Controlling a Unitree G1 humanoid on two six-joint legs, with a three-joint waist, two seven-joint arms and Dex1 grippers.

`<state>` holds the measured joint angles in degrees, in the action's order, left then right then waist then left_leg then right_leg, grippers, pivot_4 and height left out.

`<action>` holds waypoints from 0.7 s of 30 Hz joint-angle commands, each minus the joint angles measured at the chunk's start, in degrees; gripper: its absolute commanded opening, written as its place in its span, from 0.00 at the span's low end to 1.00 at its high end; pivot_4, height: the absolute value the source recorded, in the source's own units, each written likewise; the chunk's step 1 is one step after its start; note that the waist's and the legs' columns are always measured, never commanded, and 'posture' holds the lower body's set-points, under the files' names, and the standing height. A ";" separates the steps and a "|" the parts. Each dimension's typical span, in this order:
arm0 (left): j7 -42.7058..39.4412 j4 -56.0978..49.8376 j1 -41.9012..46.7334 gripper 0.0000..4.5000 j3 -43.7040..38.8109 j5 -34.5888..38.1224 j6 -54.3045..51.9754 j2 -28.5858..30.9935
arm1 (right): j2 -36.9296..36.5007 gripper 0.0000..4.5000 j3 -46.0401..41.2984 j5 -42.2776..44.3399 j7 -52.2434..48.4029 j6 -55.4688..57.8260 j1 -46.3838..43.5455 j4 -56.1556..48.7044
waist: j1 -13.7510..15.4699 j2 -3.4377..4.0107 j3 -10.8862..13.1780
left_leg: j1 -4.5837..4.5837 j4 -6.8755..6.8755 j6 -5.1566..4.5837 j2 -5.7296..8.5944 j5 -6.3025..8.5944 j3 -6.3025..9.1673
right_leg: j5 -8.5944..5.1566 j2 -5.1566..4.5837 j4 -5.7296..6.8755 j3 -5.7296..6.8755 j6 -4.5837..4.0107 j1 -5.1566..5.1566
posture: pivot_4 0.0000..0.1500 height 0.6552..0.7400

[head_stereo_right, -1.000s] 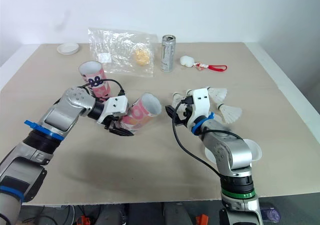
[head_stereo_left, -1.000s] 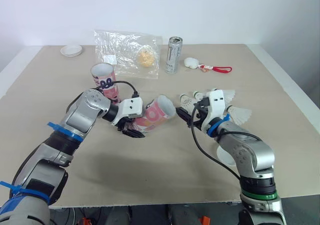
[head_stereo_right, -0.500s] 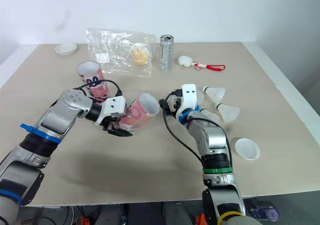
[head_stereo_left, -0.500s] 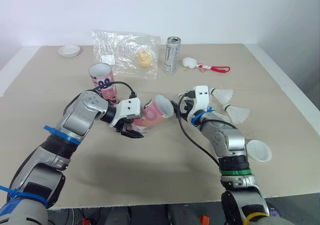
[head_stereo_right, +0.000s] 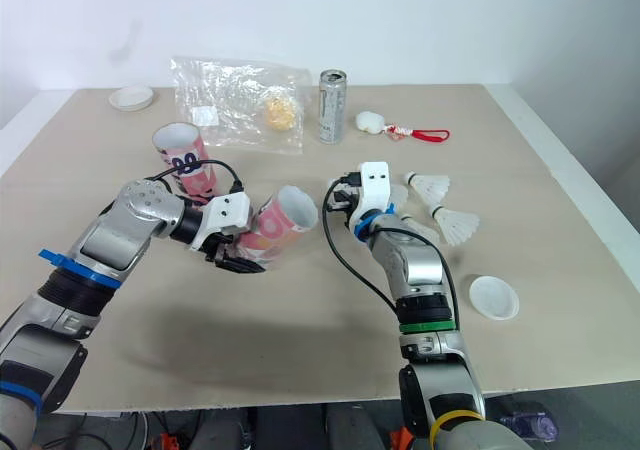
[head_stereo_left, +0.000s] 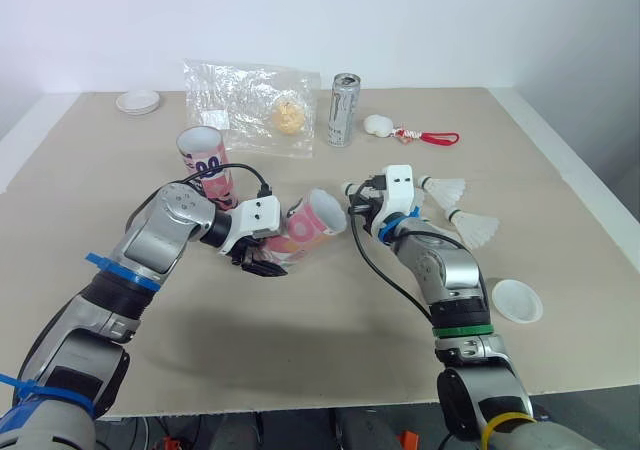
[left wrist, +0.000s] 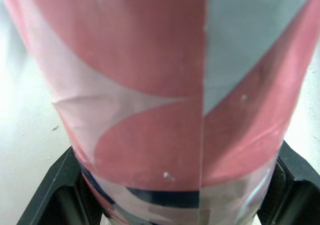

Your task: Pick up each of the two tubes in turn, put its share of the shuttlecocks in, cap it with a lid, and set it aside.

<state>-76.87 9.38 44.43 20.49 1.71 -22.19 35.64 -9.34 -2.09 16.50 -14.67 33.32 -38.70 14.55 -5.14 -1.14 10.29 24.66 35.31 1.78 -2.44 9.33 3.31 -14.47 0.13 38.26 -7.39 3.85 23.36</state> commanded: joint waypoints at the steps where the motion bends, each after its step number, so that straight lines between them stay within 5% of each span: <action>1: -0.16 1.00 -0.70 0.72 1.28 -0.87 0.15 0.14 | -5.17 0.01 2.19 -0.47 -6.16 -0.58 -0.76 -10.57 | 0.01 0.05 0.03 | 0.01 0.00 0.00 0.01 0.00 0.00 | 0.00 0.00 0.00 0.00 0.00 0.00 | 1.00 1.00; 12: -1.67 2.98 0.53 0.72 1.66 -0.97 1.50 -0.40 | -34.36 0.01 2.59 2.90 -45.25 -23.07 4.10 -29.77 | 0.37 0.12 0.10 | -0.02 -0.02 0.03 0.02 0.05 -0.02 | -0.08 -0.03 -0.11 0.01 -0.01 -0.06 | 1.00 1.00; 21: -1.91 3.54 1.48 0.72 1.92 -0.91 1.75 -1.25 | -35.19 0.01 7.21 0.92 -53.53 -29.45 2.04 -27.57 | 0.47 0.12 0.11 | -0.03 0.13 0.04 0.02 0.04 -0.12 | -0.14 -0.09 -0.09 -0.03 -0.19 -0.08 | 1.00 1.00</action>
<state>-78.17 12.32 45.96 21.06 1.59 -20.10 34.47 -44.56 4.85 18.36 -67.40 5.99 -35.01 -13.69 -4.67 -1.03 10.40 24.64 35.45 1.82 -2.42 9.37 3.20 -14.61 0.04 38.17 -7.42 3.65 23.28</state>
